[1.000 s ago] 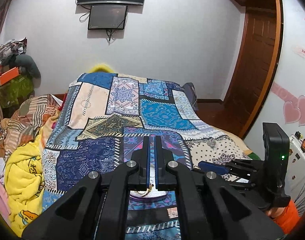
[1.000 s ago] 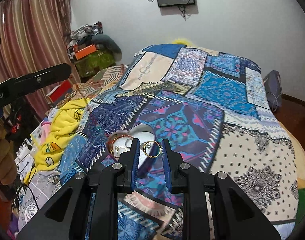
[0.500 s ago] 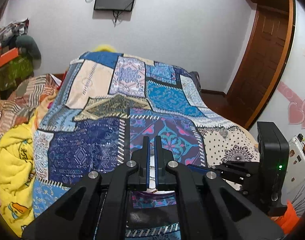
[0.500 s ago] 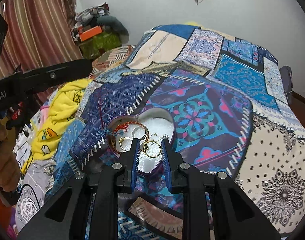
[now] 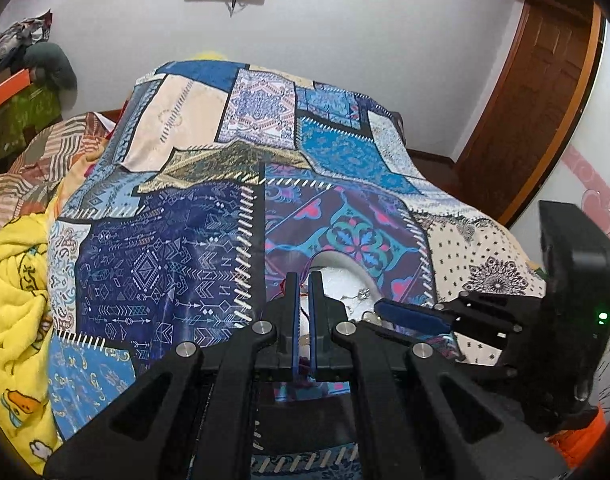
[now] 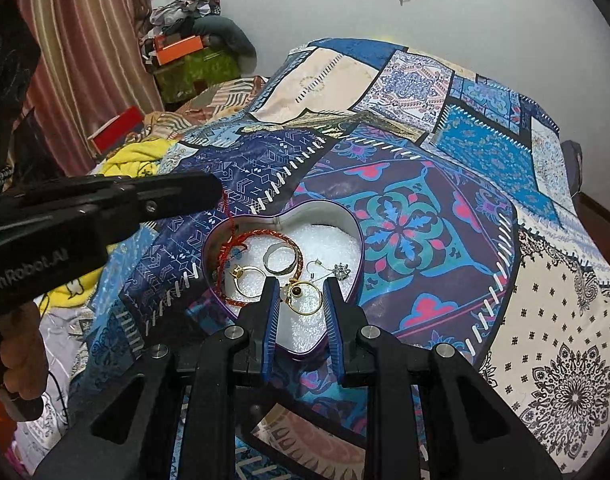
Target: Organize jewelry
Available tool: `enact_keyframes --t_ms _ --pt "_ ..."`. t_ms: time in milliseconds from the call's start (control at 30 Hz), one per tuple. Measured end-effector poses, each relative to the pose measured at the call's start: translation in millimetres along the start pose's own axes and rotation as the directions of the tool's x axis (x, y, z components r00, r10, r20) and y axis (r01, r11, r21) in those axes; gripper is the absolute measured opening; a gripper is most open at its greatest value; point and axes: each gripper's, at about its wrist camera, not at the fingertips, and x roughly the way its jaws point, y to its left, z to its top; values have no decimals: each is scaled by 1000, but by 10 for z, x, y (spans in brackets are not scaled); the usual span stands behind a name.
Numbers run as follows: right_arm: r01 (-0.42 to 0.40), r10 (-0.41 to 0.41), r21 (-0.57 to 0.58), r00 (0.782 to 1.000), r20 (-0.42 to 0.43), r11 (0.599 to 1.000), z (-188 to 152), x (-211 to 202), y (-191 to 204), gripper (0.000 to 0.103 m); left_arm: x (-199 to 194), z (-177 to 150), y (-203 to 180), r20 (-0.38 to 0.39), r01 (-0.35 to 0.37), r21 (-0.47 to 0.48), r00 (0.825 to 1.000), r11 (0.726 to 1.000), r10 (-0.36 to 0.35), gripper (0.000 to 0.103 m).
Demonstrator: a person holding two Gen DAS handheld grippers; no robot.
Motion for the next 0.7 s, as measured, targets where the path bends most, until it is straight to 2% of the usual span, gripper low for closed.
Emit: enact_keyframes --t_ms 267,467,633,700 --pt "-6 6 7 1000 -18 1000 9 -7 12 23 74 -36 1 -44 -27 9 999 1000 27 3" --pt "1 -1 20 1000 23 1000 14 -219 -78 31 -64 15 -75 -11 -59 31 998 998 59 23" --pt "41 -44 56 997 68 998 -5 -481 -295 31 -235 96 -169 31 -71 46 997 996 69 25" --pt "69 -75 68 994 75 995 -47 -587 -425 32 -310 120 -211 51 -73 51 996 996 70 30"
